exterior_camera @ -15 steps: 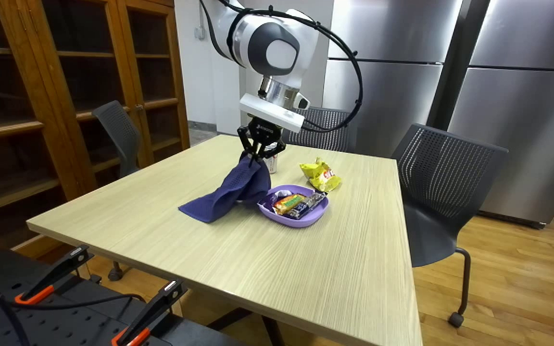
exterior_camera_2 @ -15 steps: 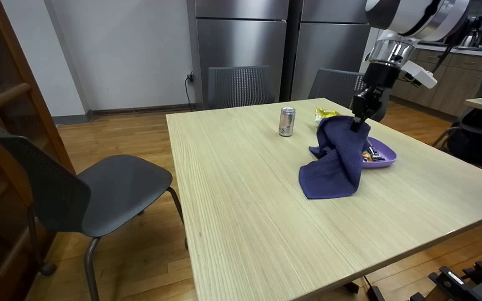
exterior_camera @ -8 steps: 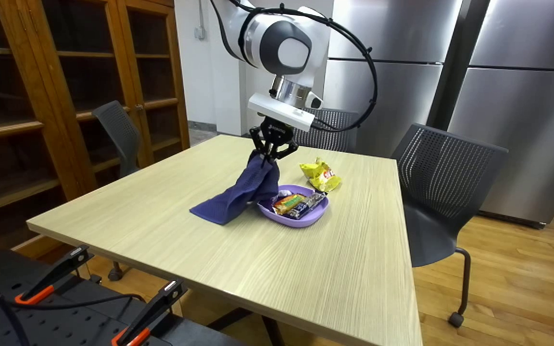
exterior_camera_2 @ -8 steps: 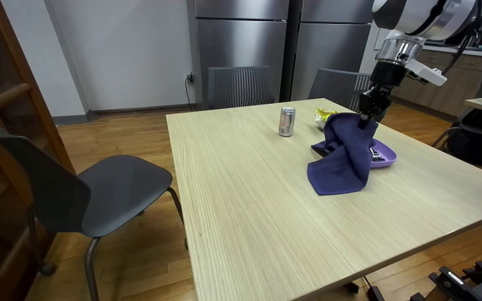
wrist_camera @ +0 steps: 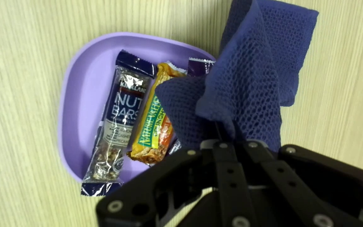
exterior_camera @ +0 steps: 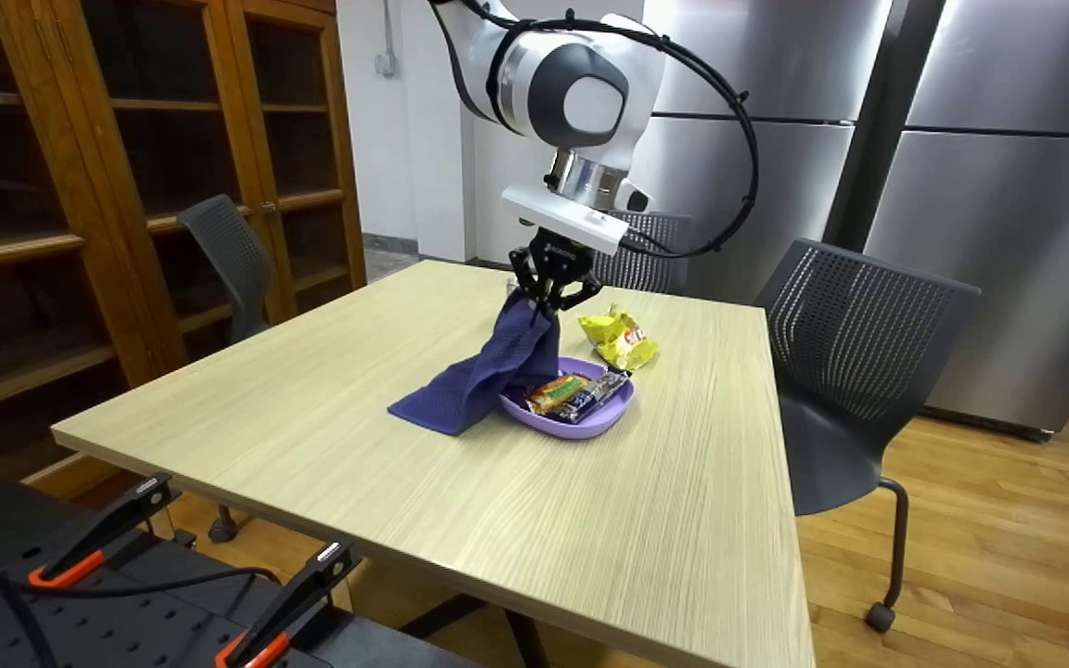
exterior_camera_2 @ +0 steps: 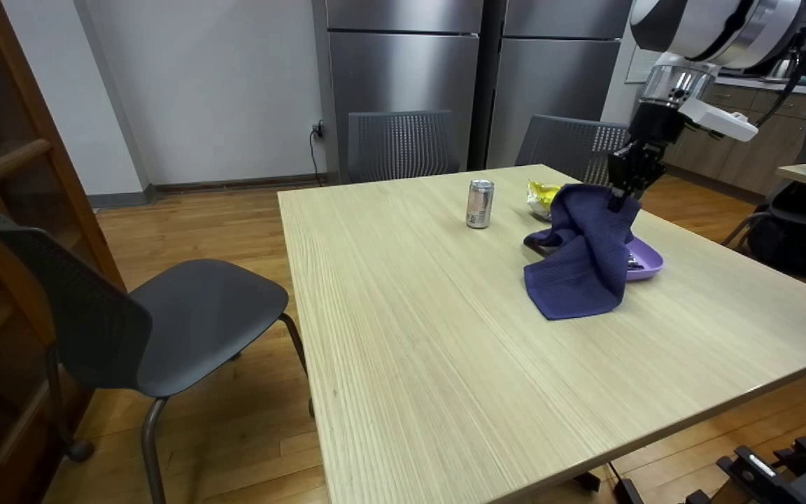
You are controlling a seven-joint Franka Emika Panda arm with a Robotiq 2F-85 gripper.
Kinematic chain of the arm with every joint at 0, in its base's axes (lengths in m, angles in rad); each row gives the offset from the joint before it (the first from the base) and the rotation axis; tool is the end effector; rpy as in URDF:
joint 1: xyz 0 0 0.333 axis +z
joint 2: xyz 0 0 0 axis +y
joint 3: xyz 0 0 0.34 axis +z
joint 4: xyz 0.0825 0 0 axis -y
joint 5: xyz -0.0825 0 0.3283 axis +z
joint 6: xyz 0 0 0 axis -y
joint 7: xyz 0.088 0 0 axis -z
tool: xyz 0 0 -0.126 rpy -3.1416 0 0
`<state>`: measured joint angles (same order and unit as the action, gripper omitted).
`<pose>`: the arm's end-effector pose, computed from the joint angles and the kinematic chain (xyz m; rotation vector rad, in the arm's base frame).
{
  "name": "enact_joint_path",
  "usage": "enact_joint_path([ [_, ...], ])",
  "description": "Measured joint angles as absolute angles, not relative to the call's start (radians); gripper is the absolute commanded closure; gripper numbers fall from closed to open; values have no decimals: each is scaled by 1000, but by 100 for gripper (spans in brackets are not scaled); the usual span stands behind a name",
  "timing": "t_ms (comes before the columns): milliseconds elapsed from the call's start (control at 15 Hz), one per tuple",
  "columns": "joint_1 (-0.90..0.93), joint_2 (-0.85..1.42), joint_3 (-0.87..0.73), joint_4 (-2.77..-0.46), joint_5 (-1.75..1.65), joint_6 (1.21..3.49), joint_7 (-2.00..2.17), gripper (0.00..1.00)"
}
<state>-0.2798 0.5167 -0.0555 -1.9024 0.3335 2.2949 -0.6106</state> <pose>0.5635 -0.1814 0.2616 -2.9015 -0.0635 0.0172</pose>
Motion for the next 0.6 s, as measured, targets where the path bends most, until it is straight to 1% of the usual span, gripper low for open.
enact_joint_path([
  [600, -301, 535, -82, -1849, 289, 2297, -509, 99],
])
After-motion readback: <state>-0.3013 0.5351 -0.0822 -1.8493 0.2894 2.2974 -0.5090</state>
